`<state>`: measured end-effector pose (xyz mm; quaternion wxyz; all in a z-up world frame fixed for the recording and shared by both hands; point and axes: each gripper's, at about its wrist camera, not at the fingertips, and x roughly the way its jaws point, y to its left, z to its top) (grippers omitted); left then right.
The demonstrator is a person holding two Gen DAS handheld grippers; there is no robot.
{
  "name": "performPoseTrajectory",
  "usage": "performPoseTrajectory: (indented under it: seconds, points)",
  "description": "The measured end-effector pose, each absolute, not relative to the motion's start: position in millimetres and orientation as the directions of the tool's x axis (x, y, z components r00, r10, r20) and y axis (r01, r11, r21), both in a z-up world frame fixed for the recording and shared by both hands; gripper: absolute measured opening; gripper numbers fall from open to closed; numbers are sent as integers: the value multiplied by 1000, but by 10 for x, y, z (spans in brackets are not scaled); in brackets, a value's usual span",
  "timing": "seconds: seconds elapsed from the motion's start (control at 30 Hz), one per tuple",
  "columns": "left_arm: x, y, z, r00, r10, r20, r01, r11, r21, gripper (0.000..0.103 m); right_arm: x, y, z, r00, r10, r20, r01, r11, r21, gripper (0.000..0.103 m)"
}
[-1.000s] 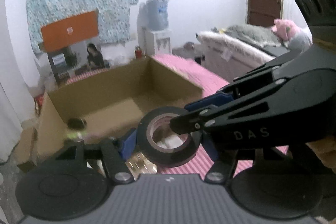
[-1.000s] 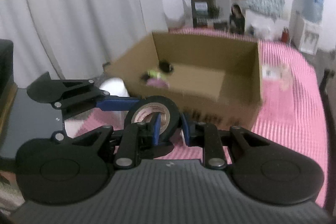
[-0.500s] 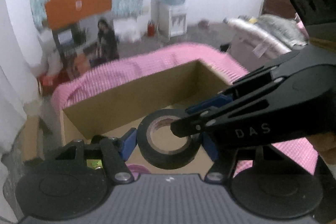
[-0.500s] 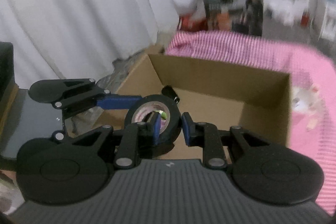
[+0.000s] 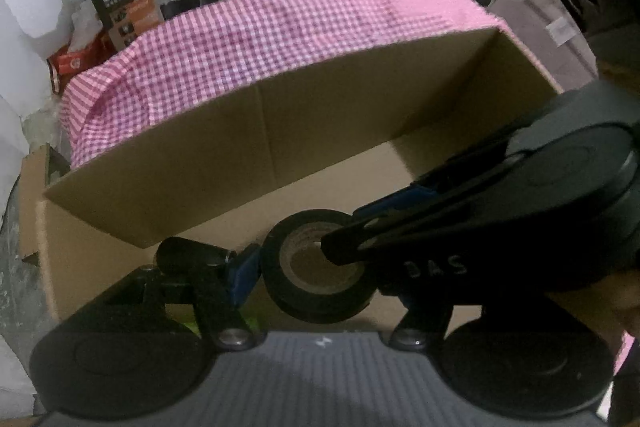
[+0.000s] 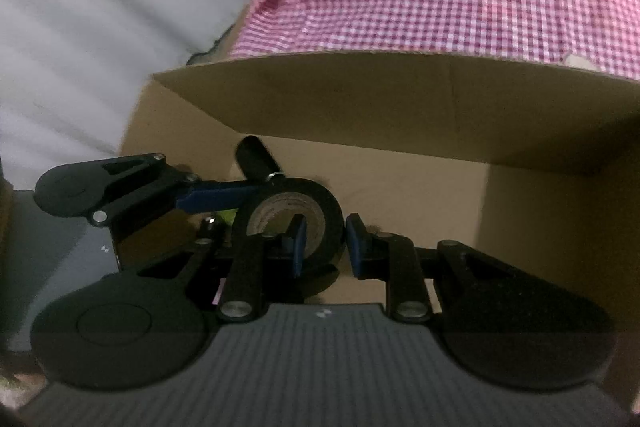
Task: Organize rigid objects
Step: 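Lift and carry the black tape roll into the cardboard box, then open the right tool to drop the tape roll and withdraw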
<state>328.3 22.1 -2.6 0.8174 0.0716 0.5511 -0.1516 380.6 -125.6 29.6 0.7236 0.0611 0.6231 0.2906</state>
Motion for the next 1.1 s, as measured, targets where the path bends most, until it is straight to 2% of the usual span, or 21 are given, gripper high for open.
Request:
performPoseTrajectory:
  seconds: [0.3, 0.57, 0.63, 0.77, 0.87, 0.97, 1.03, 1.1]
  points:
    - [3412, 202, -216, 316, -128, -940, 323, 946, -21, 70, 3903, -1233, -63, 10, 509, -861, -286, 826, 485, 24]
    - [3317, 268, -13, 352, -152, -924, 296, 954, -44, 76, 3922, -1295, -32, 33, 540, -841, -248, 820, 517, 35]
    - [3262, 281, 90, 372, -159, -915, 292, 955, -47, 78, 3885, -1341, 63, 54, 552, -832, -249, 814, 524, 49]
    - [3111, 328, 389, 429, -172, -887, 286, 957, -47, 86, 3731, -1470, 350, 103, 578, -810, -277, 799, 535, 57]
    - [2936, 354, 626, 474, -167, -865, 278, 960, -34, 86, 3592, -1638, 626, 179, 602, -779, -286, 789, 544, 65]
    - [2735, 376, 844, 507, -165, -846, 270, 963, -26, 87, 3394, -1908, 983, 282, 647, -709, -291, 762, 579, 71]
    - [2581, 381, 966, 528, -171, -832, 271, 962, -26, 87, 3230, -2112, 1194, 340, 675, -655, -294, 738, 608, 80]
    - [2391, 385, 1090, 552, -183, -814, 273, 961, -31, 92, 2998, -2325, 1411, 402, 693, -598, -309, 718, 624, 84]
